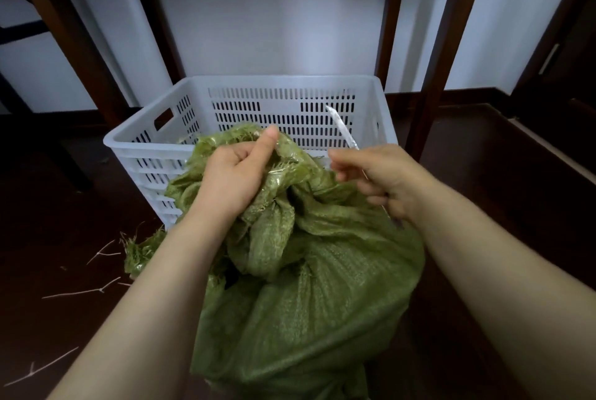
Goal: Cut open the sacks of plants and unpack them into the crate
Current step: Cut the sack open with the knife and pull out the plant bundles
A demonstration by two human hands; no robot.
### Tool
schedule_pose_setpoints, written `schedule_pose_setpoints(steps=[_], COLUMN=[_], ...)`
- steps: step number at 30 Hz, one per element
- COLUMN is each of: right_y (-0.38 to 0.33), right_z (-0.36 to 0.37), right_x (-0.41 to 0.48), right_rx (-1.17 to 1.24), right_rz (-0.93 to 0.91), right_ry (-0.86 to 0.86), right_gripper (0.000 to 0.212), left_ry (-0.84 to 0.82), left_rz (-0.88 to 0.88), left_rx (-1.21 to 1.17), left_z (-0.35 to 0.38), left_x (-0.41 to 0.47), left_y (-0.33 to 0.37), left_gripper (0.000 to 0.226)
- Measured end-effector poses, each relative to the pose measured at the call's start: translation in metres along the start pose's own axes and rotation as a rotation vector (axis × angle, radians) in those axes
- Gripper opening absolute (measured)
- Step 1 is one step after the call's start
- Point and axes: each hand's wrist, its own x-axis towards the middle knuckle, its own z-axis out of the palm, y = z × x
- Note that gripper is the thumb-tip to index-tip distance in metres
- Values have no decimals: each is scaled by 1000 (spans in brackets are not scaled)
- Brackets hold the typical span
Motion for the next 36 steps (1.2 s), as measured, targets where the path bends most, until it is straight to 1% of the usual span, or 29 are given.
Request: schedule_pose_setpoints(steps=[1,2,3,4,5,7,8,9,10,11,12,14,15,16,18,21,24,26,28,29,30,31,32,33,34,35,36], right_y=[0,-1,-3,-4,-4,-4,-4,-2,0,3,5,9,11,14,18,22,26,30,31,30,28,26,24,21,18,14,9], right_z=[5,9,13,15,16,18,19,20,20,20,20,18,17,15,9,-1,-2,-1,-4,-7,-10,-12,-12,-11,-8,-4,0], right_x=[0,0,-1,-1,-2,-2,-1,2,4,7,9,13,15,18,25,36,43,45,43,41,39,35,33,30,29,27,26], right_rx=[25,24,2,-31,-68,-159,-215,-265,-292,-283,-247,-152,-86,-2,192,379,489,548,584,573,545,511,486,473,468,466,461], right_rz=[-35,-63,-85,-102,-118,-143,-152,-153,-143,-131,-118,-92,-78,-61,-19,44,100,103,48,5,-38,-75,-105,-131,-152,-167,-177], right_ry=[17,6,-20,-43,-53,-26,4,46,92,124,141,153,172,199,265,323,311,318,351,369,382,392,403,410,411,407,400], right_gripper=[37,44,47,44,39,27,22,22,25,27,27,27,27,28,29,29,25,25,26,27,26,25,24,24,24,23,23], left_ry=[-35,-57,-72,-86,-106,-165,-186,-206,-219,-228,-244,-256,-240,-211,-137,-53,-39,-46,-49,-25,29,109,200,249,234,167,84], left_rz=[-15,-35,-55,-69,-78,-62,-30,8,40,74,109,235,284,328,450,685,763,734,580,465,354,280,274,308,357,395,424], left_rx=[-11,-19,-28,-34,-29,8,21,46,92,160,232,375,431,478,536,517,528,536,524,562,629,676,693,682,662,676,743], left_z=[3,4,5,5,4,3,3,3,4,5,6,12,16,19,26,30,31,31,24,17,8,-2,-8,-9,-4,7,20], left_x=[-2,-3,-4,-4,-4,-6,-9,-10,-11,-10,-9,-8,-8,-8,-11,-15,-17,-17,-13,-11,-9,-8,-10,-14,-19,-23,-27], left_y=[6,11,15,17,17,19,21,21,21,20,18,13,11,7,4,6,1,-1,4,9,16,26,37,48,57,62,63], left_gripper=[69,61,49,41,38,38,35,28,28,37,40,18,10,6,9,11,16,17,21,27,38,52,63,69,70,70,70])
